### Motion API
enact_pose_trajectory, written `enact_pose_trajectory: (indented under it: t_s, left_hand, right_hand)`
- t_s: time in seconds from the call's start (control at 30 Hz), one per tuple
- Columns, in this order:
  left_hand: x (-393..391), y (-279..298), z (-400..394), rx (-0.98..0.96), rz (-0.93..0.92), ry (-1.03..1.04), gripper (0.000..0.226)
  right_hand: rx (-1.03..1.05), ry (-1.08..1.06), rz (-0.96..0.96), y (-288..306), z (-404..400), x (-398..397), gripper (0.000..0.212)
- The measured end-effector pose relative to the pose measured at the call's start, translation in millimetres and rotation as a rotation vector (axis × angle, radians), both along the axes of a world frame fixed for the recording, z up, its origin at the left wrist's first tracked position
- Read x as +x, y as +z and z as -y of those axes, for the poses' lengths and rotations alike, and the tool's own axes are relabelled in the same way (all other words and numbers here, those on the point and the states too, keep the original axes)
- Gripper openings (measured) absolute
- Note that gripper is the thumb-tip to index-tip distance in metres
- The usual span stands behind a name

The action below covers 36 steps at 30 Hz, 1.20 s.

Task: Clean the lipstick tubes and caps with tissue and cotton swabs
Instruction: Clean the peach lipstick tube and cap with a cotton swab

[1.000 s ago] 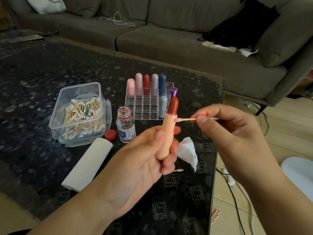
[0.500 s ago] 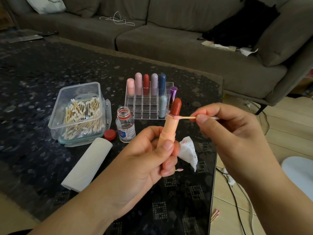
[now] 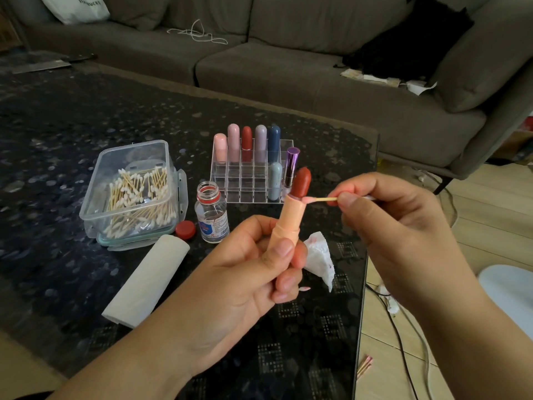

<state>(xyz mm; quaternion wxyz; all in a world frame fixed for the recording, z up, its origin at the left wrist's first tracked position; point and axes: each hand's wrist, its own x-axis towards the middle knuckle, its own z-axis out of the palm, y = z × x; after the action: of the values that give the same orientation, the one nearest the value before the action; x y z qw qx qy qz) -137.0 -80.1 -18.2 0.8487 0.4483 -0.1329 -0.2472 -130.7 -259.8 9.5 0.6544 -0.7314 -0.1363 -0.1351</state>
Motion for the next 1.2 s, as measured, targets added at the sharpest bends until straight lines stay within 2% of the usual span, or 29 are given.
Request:
enact_pose_trajectory:
  t_s: [0.17,0.37,0.47,0.63,0.87,1.2]
  left_hand:
    - [2.2,-2.8,-1.9,-0.032,-0.004,-0.031,0.013]
    - [4.5,-3.8,-1.7,-0.095,-0.008,-0.057,0.027]
    - [4.2,-4.4,-0.2,-0.071,-0.022,-0.025,0.021]
    - [5.4,-7.5,-1.2,-0.1,-0.012,-0.073,0.035]
    - [3.4,-7.1,-0.2,-0.104,-0.043,-0.048,0.031]
    - [8.1,-11.2,-1.4,-0.19,-0.025,-0.145,0.034]
  right_hand:
    - [-0.018,0.013,0.015,0.0,-1.7,-0.6,0.014]
    - [0.044,0.007,-0.006,-1.3,0.9,2.7,0.013]
    - [0.04,0.017,-0.006,-1.4,0.2,1.9,0.014]
    - [0.009,0.011,0.008,-0.4,-0.4,1.0,0.014]
    - [0.021,0.006,-0.006,-0.6,0.8,1.5,0.013]
    - [0.02,0.003,-0.011,0.2,0.5,1.6,0.013]
